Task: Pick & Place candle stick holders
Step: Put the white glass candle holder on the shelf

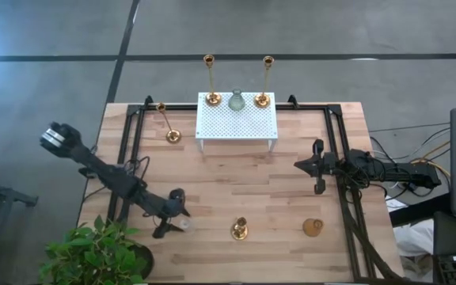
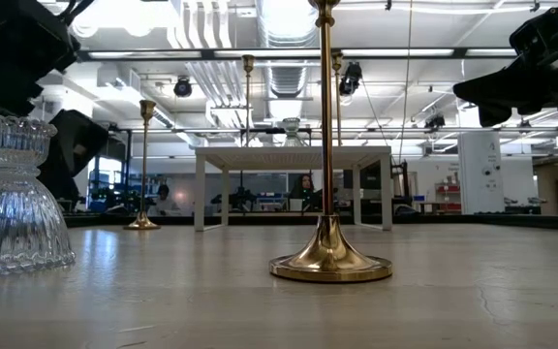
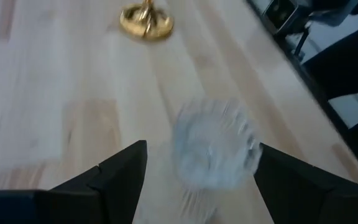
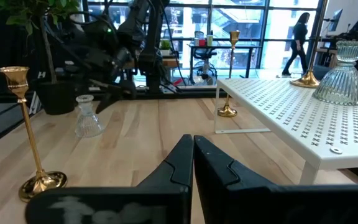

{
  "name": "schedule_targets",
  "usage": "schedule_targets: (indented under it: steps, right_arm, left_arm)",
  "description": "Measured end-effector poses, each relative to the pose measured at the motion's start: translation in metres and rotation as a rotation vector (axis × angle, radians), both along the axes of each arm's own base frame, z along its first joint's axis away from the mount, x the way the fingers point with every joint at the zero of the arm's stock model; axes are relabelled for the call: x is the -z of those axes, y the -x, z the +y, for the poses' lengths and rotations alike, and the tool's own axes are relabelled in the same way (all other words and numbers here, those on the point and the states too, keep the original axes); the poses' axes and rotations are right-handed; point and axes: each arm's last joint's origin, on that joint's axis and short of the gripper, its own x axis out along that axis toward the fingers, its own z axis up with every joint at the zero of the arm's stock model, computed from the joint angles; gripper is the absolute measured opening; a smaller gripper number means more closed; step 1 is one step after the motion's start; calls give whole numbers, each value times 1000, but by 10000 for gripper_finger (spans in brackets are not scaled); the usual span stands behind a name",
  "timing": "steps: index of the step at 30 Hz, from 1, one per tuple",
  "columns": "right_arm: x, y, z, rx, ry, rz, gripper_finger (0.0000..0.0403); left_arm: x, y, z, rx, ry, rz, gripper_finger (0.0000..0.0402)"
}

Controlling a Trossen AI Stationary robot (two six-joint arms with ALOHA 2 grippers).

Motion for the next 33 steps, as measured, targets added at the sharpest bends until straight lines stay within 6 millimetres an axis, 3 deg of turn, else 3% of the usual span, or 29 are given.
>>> schedule_targets:
  steps: [18,22,30,33]
  right_arm:
    - [0,0,0,-1,1,0,8]
    - [0,0,0,0,2,1,8]
    - [0,0,0,0,0,0,8]
    - [0,0,0,0,1,0,8]
  left_arm:
    - [22,-17,-11,23,-16,-23,278]
    - [26,-17,-11,22,-25,-7,245]
    - [17,-18,-11,4,-17,-59,132]
    - [15,-17,-9,-13,-25,-65,130]
